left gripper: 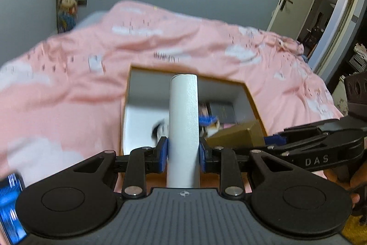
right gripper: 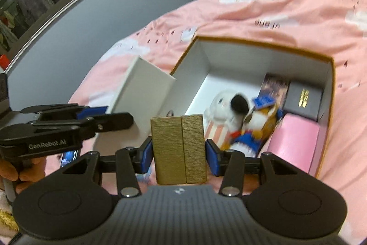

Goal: Organize objects
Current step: 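Lift white box and gold box over the orange box with both tools, then lower white box into orange box and open left tool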

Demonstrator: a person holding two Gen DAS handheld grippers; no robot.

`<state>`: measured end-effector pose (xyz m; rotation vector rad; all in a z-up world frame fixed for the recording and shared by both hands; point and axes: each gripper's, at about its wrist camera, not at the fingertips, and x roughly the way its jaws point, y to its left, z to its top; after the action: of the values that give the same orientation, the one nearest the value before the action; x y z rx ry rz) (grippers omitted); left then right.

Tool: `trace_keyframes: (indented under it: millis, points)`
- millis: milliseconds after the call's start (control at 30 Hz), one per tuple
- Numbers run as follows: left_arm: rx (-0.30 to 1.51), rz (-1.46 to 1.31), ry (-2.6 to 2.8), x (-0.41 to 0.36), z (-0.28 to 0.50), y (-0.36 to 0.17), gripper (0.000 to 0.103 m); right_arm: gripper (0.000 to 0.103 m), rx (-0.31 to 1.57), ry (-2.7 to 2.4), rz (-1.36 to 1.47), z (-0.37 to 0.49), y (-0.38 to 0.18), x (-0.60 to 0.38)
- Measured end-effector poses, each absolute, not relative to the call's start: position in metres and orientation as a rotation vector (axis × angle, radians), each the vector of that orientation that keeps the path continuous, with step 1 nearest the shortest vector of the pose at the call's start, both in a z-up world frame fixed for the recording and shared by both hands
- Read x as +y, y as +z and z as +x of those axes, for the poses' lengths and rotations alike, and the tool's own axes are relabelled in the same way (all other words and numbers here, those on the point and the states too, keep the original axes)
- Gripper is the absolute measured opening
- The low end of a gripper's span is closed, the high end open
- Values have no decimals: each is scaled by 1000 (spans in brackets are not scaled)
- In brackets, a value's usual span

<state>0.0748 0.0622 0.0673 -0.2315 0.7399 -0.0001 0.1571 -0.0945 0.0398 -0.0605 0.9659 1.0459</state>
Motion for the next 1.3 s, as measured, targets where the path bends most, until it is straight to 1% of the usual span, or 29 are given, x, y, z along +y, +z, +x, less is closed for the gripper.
trace_keyframes:
  millis: [100, 267, 500, 733, 933, 1067, 1167, 1233, 1300]
  points:
    - [714, -239, 17, 66, 95, 70, 31, 49, 940, 1022, -44, 172, 45, -91]
    - [703, -194, 75, 70, 138, 59, 31, 49, 921, 964, -9, 203, 43, -83]
    - [867, -119, 89, 81, 193, 18, 31, 49, 964, 906, 8, 237, 17, -68]
    - [991, 60, 157, 63, 211, -17, 31, 49, 1033, 904, 68, 262, -14, -61]
    - [1087, 242, 223, 39, 227, -46, 31, 49, 1019, 912, 90, 271, -20, -62]
    - [1113, 334, 269, 26, 235, -60, 32, 49, 1006, 930, 90, 270, -19, -65]
    - [1133, 343, 271, 25, 237, -61, 32, 50, 1001, 929, 85, 270, -19, -69]
    - [1159, 300, 229, 27, 238, -59, 31, 50, 1001, 929, 87, 270, -20, -71]
    - [1211, 222, 187, 33, 240, -61, 35, 50, 1002, 923, 89, 272, -22, -73]
